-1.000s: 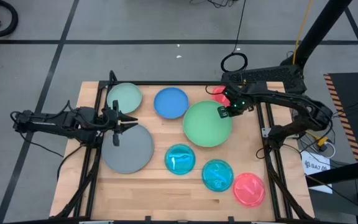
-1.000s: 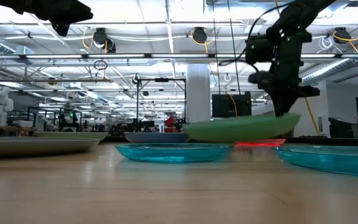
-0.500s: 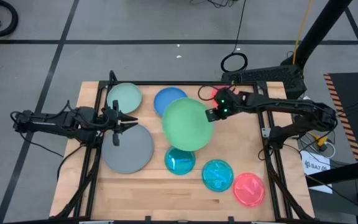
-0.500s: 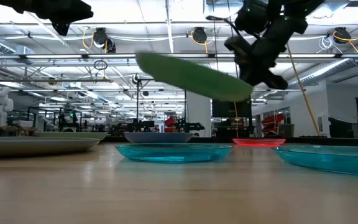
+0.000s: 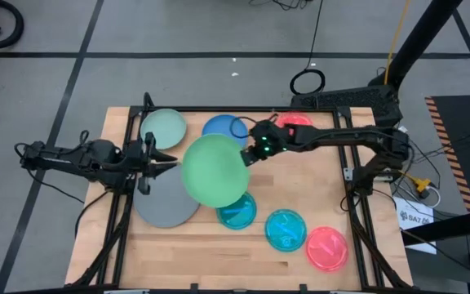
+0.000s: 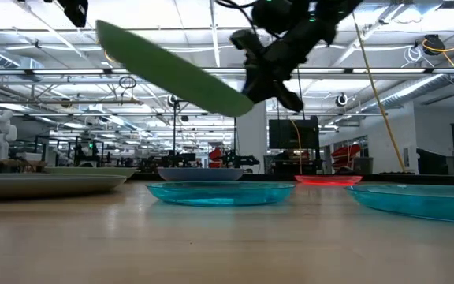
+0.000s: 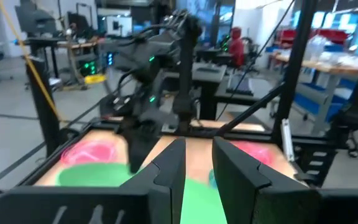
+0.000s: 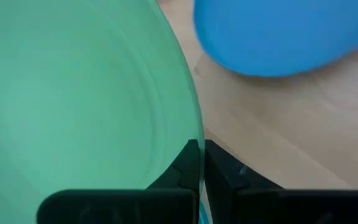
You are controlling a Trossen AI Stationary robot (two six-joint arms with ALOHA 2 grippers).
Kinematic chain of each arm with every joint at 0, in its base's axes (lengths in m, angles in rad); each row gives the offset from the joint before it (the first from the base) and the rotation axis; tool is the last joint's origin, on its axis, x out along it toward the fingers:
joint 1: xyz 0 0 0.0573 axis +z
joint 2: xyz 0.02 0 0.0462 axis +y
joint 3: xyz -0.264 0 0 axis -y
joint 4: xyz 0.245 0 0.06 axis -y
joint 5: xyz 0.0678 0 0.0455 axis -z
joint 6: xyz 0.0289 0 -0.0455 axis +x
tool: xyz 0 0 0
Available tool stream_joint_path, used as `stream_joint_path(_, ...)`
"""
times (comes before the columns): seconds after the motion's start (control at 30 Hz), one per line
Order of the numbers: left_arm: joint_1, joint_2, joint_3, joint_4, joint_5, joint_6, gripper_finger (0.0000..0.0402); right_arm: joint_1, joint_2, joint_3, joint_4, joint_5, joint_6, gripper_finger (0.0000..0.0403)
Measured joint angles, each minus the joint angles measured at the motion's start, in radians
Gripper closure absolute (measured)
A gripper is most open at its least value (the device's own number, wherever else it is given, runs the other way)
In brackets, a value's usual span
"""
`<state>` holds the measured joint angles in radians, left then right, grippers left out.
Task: Stack plastic plates
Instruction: Stack green plate on top of the gray plate
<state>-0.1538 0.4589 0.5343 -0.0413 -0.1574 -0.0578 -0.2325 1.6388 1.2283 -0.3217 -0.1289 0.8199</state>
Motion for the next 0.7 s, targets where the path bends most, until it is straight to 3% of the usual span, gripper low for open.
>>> stream_joint_path(0.33, -0.047, -0.071, 0.000, -0.026, 0.000, 0.003, 0.0316, -0.002, 0.279, 0.348, -0.112, -0.002, -0.102, 0.0401)
stream_joint_path(0.7, -0.051, -0.074, 0.000, -0.039, 0.000, 0.004, 0.0316, -0.002, 0.531, 0.609, -0.145, 0.029, -0.151, 0.0401)
